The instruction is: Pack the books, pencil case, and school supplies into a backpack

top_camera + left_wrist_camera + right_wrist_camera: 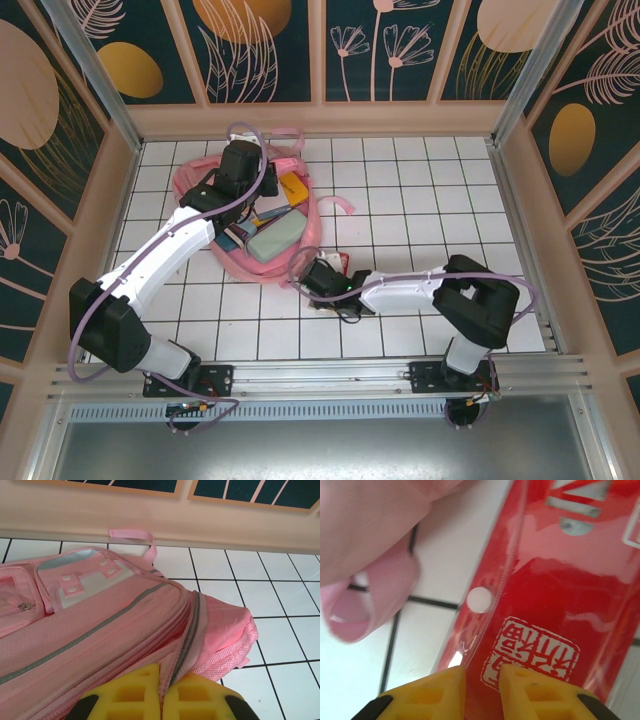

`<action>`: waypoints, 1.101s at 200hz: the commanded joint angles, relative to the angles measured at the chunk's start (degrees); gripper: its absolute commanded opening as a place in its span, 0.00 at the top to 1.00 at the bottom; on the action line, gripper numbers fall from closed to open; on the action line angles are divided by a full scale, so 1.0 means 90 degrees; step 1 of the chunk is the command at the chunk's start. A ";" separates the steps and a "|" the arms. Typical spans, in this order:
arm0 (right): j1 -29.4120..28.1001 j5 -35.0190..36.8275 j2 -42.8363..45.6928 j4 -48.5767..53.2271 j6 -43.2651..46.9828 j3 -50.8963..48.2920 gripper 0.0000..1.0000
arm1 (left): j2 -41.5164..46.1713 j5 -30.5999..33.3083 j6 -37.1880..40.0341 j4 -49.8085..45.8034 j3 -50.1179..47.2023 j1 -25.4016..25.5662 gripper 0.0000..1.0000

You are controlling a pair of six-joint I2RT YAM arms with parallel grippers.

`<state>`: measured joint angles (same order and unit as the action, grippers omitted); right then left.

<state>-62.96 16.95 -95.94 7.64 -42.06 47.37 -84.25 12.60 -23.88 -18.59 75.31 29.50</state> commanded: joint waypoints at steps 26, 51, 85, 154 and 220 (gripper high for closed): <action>0.1115 0.0389 0.0466 0.0082 0.1059 -0.0751 0.73 | 0.0143 -0.0074 -0.0091 0.0715 0.0018 -0.0064 1.00; 0.1312 0.0532 0.0842 0.0313 0.1331 -0.0629 0.69 | 0.0150 -0.0082 -0.0096 0.0718 0.0020 -0.0065 1.00; 0.1245 0.0746 0.1094 0.0922 0.0712 -0.0316 0.45 | 0.0151 -0.0111 -0.0101 0.0727 0.0020 -0.0074 1.00; 0.1148 0.0830 0.0302 0.1341 -0.0613 -0.0158 0.12 | 0.0188 -0.0140 -0.0096 0.0728 0.0001 -0.0085 1.00; 0.1204 0.0610 -0.0022 0.1033 -0.0715 -0.0447 0.16 | 0.0198 -0.0160 -0.0091 0.0728 0.0011 -0.0099 1.00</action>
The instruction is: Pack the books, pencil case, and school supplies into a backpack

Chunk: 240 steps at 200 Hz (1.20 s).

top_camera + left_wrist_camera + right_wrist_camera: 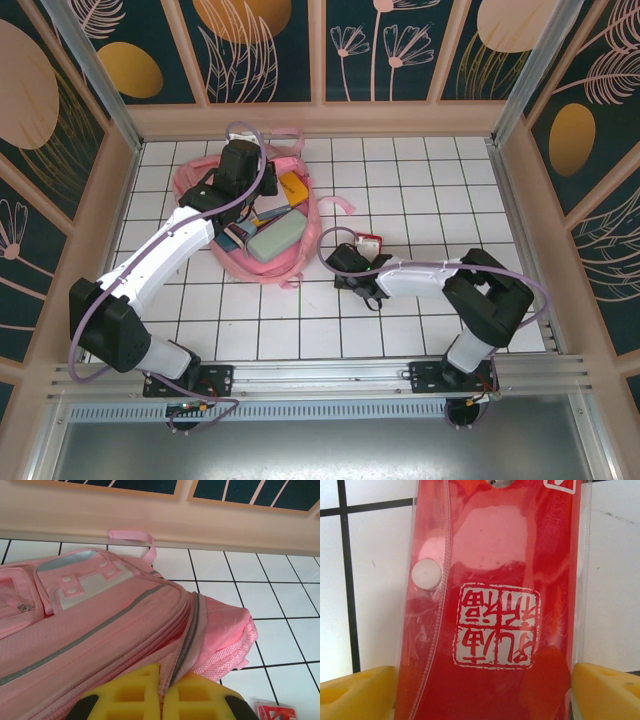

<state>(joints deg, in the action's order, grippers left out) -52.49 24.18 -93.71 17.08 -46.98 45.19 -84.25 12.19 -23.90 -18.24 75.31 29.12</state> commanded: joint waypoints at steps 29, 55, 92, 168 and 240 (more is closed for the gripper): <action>0.0041 -0.0232 -0.0149 -0.0161 -0.0137 -0.0301 0.34 | 0.0192 -0.0104 -0.0089 0.0698 0.0002 -0.0057 1.00; 0.0027 -0.0105 0.0208 -0.0122 -0.0111 -0.0346 0.42 | 0.0172 -0.0106 -0.0089 0.0696 0.0002 -0.0052 1.00; 0.0003 0.0123 0.0632 -0.0014 -0.0034 -0.0367 0.47 | 0.0167 -0.0124 -0.0098 0.0698 -0.0003 -0.0062 1.00; -0.0096 0.0299 0.0779 0.0120 0.0077 -0.0285 0.63 | 0.0171 -0.0143 -0.0106 0.0699 0.0002 -0.0062 1.00; 0.0032 -0.0216 0.0533 -0.0429 0.0239 -0.0226 0.64 | 0.0180 -0.0134 -0.0108 0.0706 -0.0007 -0.0063 1.00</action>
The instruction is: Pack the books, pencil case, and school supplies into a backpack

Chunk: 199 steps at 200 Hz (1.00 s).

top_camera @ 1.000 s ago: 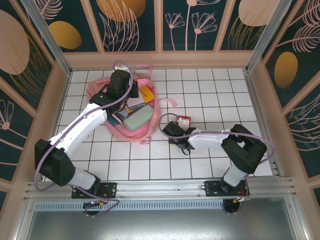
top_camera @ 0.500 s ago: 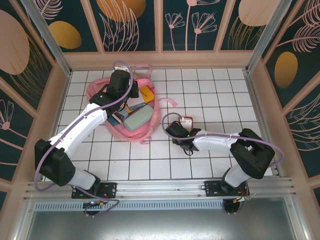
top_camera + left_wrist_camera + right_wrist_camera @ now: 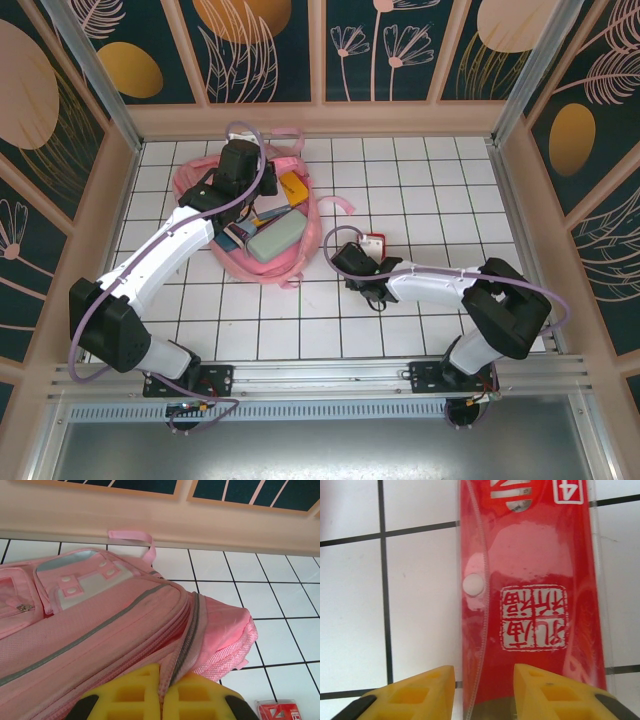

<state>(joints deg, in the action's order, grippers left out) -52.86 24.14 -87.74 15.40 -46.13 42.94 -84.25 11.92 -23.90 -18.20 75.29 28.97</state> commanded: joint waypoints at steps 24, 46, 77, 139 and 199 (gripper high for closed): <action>0.0198 -0.0374 -0.0265 -0.0376 0.0150 0.0005 0.65 | 0.0172 -0.0112 -0.0108 0.0694 -0.0001 -0.0057 1.00; 0.0267 -0.0475 -0.0410 -0.0458 0.0118 -0.0016 0.68 | 0.0179 -0.0099 -0.0106 0.0694 0.0004 -0.0057 1.00; 0.0286 -0.0599 -0.0475 -0.0593 0.0081 -0.0054 0.82 | 0.0175 -0.0104 -0.0108 0.0694 0.0004 -0.0055 1.00; 0.0213 -0.0274 0.0062 -0.0354 -0.0019 -0.0074 1.00 | 0.0176 -0.0109 -0.0108 0.0694 0.0000 -0.0060 1.00; -0.0054 0.0166 0.0453 0.0038 0.0054 0.0175 1.00 | 0.0172 -0.0114 -0.0108 0.0694 0.0002 -0.0061 1.00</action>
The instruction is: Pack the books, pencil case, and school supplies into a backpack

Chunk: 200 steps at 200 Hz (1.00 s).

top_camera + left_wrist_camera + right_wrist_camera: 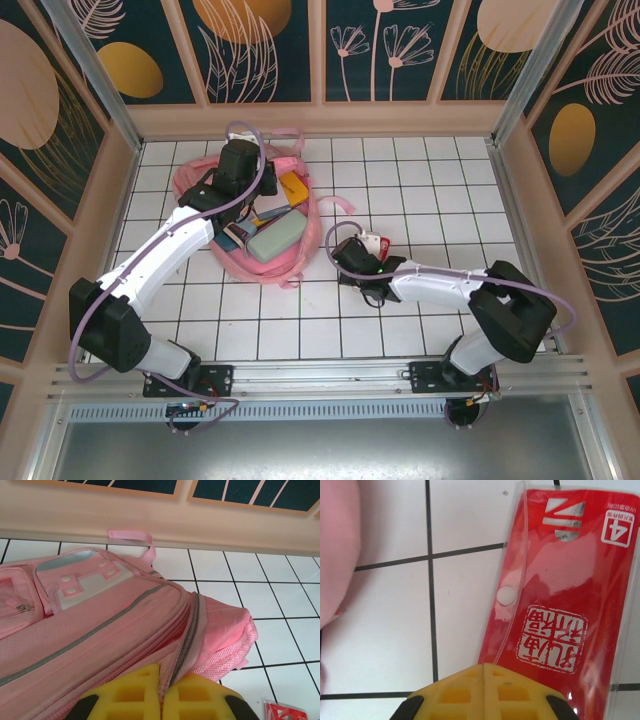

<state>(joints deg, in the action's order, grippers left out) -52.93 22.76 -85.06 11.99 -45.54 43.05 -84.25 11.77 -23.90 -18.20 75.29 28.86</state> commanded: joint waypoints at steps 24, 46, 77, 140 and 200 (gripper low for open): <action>-0.0008 0.0383 0.0160 0.0606 -0.0220 0.0089 0.92 | 0.0191 -0.0097 -0.0118 0.0701 -0.0002 -0.0048 1.00; 0.0122 0.0273 0.0224 0.0571 -0.0404 -0.0155 0.62 | 0.0189 -0.0126 -0.0118 0.0703 -0.0006 -0.0044 1.00; 0.0268 -0.0019 0.0209 0.0358 -0.0520 -0.0362 0.18 | 0.0182 -0.0136 -0.0125 0.0703 0.0001 -0.0053 1.00; 0.0457 -0.0254 -0.0744 0.0368 -0.0687 -0.0160 0.01 | 0.0210 -0.0116 -0.0117 0.0703 -0.0007 -0.0048 1.00; 0.0451 -0.0332 -0.0560 0.0136 -0.0654 -0.0384 0.33 | 0.0188 -0.0126 -0.0110 0.0703 0.0004 -0.0053 1.00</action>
<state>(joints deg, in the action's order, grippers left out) -49.15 23.14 -89.80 16.40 -51.13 41.30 -84.14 11.29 -23.92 -18.17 75.16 28.80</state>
